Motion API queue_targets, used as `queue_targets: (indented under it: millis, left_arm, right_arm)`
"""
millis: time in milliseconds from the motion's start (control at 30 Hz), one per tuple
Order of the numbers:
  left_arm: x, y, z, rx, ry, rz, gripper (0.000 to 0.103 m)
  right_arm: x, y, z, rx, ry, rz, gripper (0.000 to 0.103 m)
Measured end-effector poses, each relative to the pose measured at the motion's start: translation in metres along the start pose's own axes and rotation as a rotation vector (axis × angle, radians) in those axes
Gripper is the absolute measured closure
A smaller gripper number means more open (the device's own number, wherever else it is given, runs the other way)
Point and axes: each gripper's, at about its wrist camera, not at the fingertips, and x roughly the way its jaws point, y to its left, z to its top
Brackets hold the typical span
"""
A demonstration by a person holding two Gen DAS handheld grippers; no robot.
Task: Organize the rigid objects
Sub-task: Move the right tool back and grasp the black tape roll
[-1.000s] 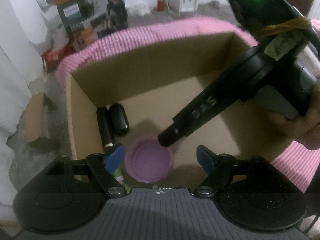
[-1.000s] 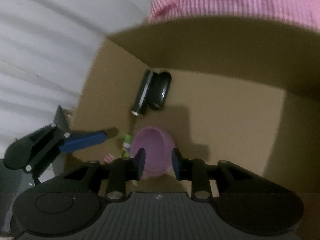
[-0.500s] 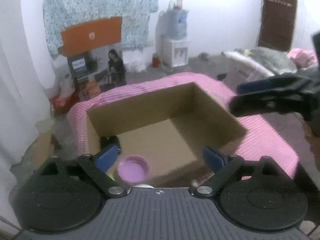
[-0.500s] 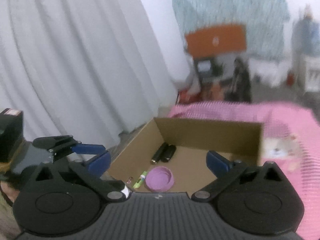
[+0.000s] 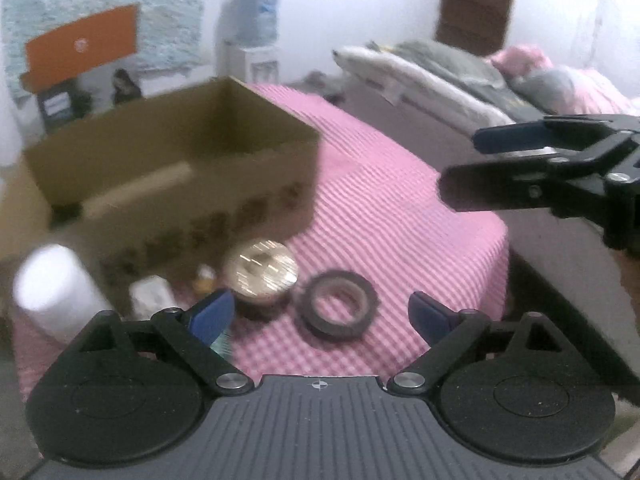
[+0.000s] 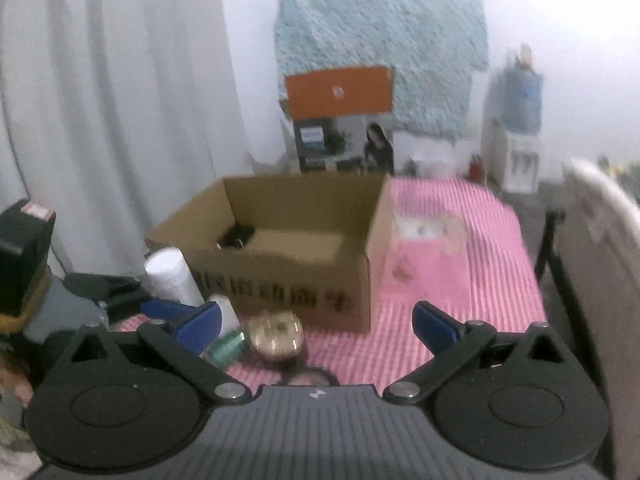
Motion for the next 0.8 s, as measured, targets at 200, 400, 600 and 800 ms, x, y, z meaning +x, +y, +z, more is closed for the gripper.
queue_targets:
  millis: [200,400,600,800]
  left_arm:
    - [0.033,-0.020,-0.009,0.046,0.071,-0.002,0.017]
    - [0.054,-0.021,-0.008,0.045,0.118,0.024,0.032]
    - [0.066,-0.025,-0.010,0.061,0.129,0.045,0.038]
    - [0.073,-0.025,-0.009,0.052,0.133,0.043,0.042]
  right_arm:
    - [0.031,-0.020,-0.031,0.094,0.126,-0.042,0.000]
    - [0.065,-0.031,-0.047,0.188,0.228,0.031,0.013]
    - [0.090,-0.036,-0.050,0.208,0.280,0.062,0.037]
    - [0.106,-0.037,-0.053,0.179,0.320,0.086,0.057]
